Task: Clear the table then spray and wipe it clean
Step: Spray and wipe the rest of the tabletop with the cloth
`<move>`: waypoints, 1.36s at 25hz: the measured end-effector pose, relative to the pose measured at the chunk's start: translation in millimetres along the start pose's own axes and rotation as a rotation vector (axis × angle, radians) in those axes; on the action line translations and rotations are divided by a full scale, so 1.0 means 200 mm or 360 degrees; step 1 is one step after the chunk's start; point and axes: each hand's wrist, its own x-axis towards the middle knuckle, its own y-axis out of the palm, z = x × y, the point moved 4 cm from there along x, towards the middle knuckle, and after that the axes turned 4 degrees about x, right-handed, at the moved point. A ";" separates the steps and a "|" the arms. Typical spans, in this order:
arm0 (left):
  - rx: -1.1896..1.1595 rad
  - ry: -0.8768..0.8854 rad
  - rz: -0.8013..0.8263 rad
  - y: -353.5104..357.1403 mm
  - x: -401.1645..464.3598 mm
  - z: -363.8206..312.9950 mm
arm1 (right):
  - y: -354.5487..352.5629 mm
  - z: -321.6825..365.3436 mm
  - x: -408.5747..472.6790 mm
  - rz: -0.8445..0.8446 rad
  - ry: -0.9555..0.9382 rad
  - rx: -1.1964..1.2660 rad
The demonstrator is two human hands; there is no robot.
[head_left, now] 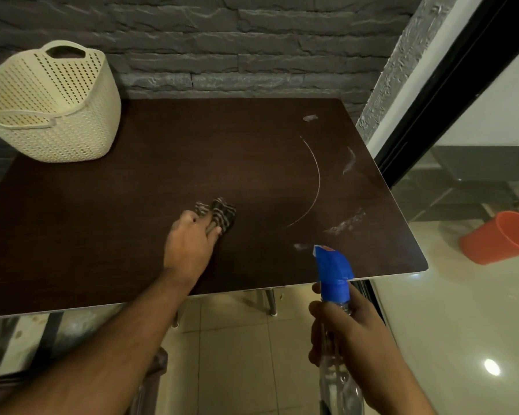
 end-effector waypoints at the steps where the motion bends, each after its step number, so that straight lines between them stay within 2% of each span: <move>1: -0.0041 0.0212 0.0053 0.01 -0.06 -0.05 | -0.01 0.01 0.01 -0.0015 -0.0008 0.0002; 3: -0.0162 0.0857 0.0172 0.09 -0.30 -0.25 | -0.01 0.01 0.01 -0.0028 -0.0014 0.0018; 4: -0.0171 0.1074 0.0199 0.13 -0.36 -0.29 | -0.01 0.01 0.02 -0.0029 -0.0018 0.0021; 5: -0.0190 0.1100 0.0164 0.14 -0.33 -0.31 | -0.02 0.01 0.02 -0.0030 -0.0015 0.0018; 6: -0.0203 0.0879 0.0108 0.14 -0.23 -0.31 | -0.02 0.01 0.03 -0.0027 -0.0007 0.0006; 8: -0.0193 0.0116 -0.0012 0.08 0.01 -0.22 | -0.05 0.01 0.05 -0.0026 0.0012 -0.0011; 9: -0.0196 -0.0086 -0.0042 0.07 0.05 -0.21 | -0.07 0.01 0.06 -0.0033 0.0017 -0.0018; 10: -0.0203 -0.0064 -0.0047 0.09 0.04 -0.26 | -0.09 0.01 0.07 -0.0038 0.0021 -0.0025; 11: -0.0214 0.0120 -0.0018 0.11 -0.02 -0.34 | -0.11 0.02 0.07 -0.0038 0.0021 -0.0032; 13: -0.0173 0.0781 0.0117 0.18 -0.26 -0.53 | -0.16 0.04 0.09 -0.0027 -0.0011 -0.0041; 14: -0.0164 0.0997 0.0151 0.19 -0.29 -0.54 | -0.18 0.05 0.10 -0.0010 -0.0027 -0.0053; 15: -0.0152 0.0997 0.0117 0.19 -0.23 -0.52 | -0.20 0.06 0.11 0.0011 -0.0034 -0.0047; 18: -0.0085 0.0042 -0.0087 0.09 0.07 -0.32 | -0.26 0.09 0.16 0.0053 -0.0025 -0.0005; 19: -0.0088 0.0013 -0.0101 0.10 0.07 -0.33 | -0.28 0.09 0.17 0.0069 -0.0028 -0.0009; 20: -0.0081 0.0239 -0.0099 0.11 0.02 -0.40 | -0.29 0.10 0.18 0.0085 -0.0031 -0.0002; 22: -0.0065 0.1014 0.0012 0.20 -0.23 -0.64 | -0.33 0.13 0.20 0.0113 -0.0031 0.0011; 23: -0.0028 0.1275 0.0041 0.24 -0.30 -0.67 | -0.34 0.13 0.22 0.0128 -0.0032 0.0002; 24: -0.0013 0.1288 0.0098 0.23 -0.26 -0.64 | -0.35 0.14 0.23 0.0145 -0.0032 -0.0009; 25: -0.0001 0.1060 0.0080 0.22 -0.15 -0.58 | -0.37 0.15 0.24 0.0160 -0.0027 -0.0019; 27: -0.0075 0.0280 -0.0096 0.13 0.07 -0.42 | -0.40 0.17 0.27 0.0185 0.0003 -0.0016; 28: -0.0063 0.0069 -0.0169 0.11 0.11 -0.37 | -0.42 0.18 0.29 0.0196 0.0025 -0.0006; 29: -0.0039 0.0123 -0.0227 0.10 0.11 -0.38 | -0.42 0.19 0.31 0.0210 0.0052 0.0002; 30: -0.0017 0.0339 -0.0194 0.13 0.06 -0.43 | -0.42 0.20 0.34 0.0235 0.0087 0.0007; 32: 0.0165 0.0944 -0.0108 0.20 -0.09 -0.52 | -0.40 0.23 0.40 0.0271 0.0143 0.0031; 33: 0.0224 0.1020 -0.0091 0.18 -0.05 -0.49 | -0.40 0.26 0.44 0.0278 0.0150 0.0029; 34: 0.0235 0.0884 -0.0108 0.16 0.06 -0.42 | -0.39 0.29 0.48 0.0278 0.0149 0.0013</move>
